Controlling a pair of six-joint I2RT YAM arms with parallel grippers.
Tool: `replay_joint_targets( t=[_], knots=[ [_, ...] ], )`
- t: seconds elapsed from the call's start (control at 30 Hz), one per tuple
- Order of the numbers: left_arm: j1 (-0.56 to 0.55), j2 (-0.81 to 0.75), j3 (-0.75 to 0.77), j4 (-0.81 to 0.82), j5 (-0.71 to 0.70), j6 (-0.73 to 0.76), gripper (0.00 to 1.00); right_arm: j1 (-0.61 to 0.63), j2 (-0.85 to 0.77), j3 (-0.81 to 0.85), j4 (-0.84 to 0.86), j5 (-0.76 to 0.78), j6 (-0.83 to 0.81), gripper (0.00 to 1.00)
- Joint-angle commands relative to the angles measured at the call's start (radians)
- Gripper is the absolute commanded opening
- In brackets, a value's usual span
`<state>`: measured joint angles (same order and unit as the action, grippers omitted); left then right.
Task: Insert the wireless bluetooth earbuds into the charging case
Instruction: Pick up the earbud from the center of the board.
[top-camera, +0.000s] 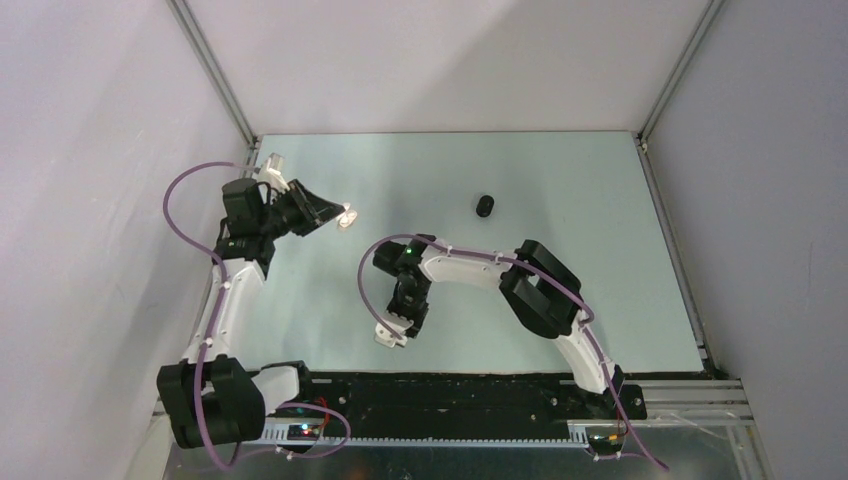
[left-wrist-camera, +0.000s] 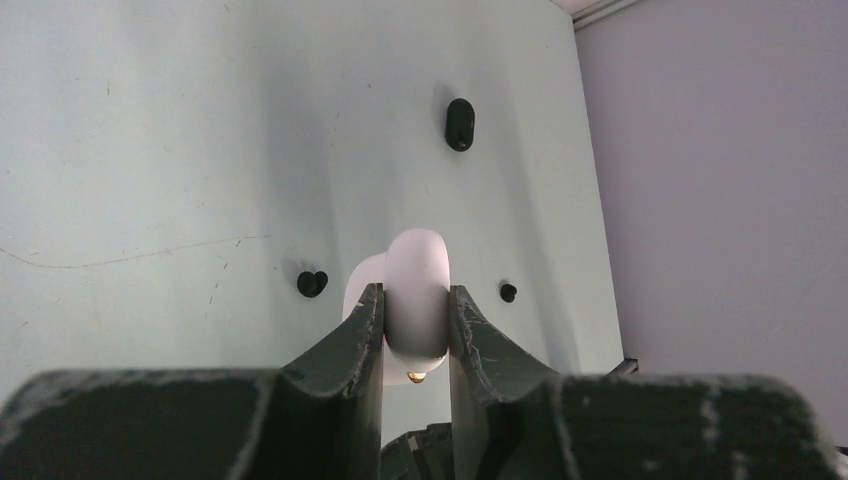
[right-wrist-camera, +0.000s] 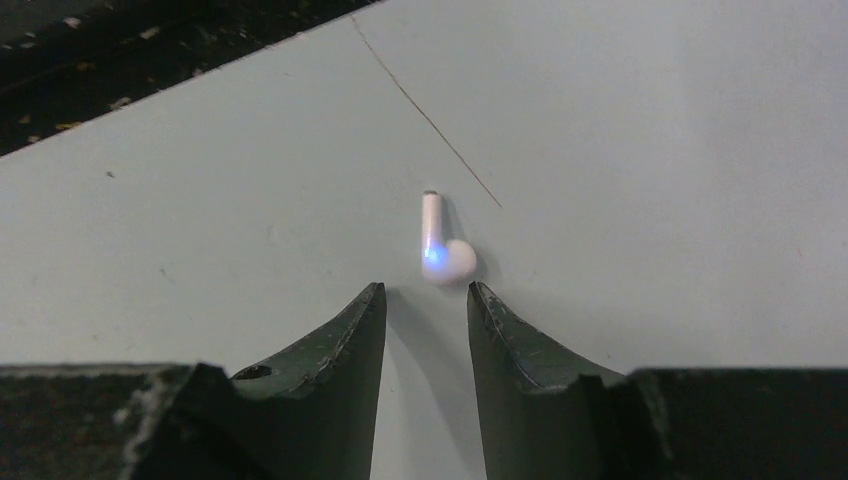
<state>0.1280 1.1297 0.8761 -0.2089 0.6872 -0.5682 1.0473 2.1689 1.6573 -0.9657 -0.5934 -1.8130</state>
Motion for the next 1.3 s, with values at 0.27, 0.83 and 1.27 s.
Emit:
replay_joint_targets(
  t=[0.27,0.83,1.27],
  knots=[
    [0.010,0.008,0.006,0.022,0.027,-0.006,0.00,0.032,0.041,0.023,-0.063,-0.071,0.006,0.41],
    [0.010,0.015,0.006,0.029,0.026,-0.010,0.00,0.037,0.044,0.016,-0.006,-0.067,0.126,0.35],
    [0.009,0.024,0.003,0.048,0.034,-0.026,0.00,0.047,0.055,0.045,0.047,-0.043,0.303,0.33]
  ],
)
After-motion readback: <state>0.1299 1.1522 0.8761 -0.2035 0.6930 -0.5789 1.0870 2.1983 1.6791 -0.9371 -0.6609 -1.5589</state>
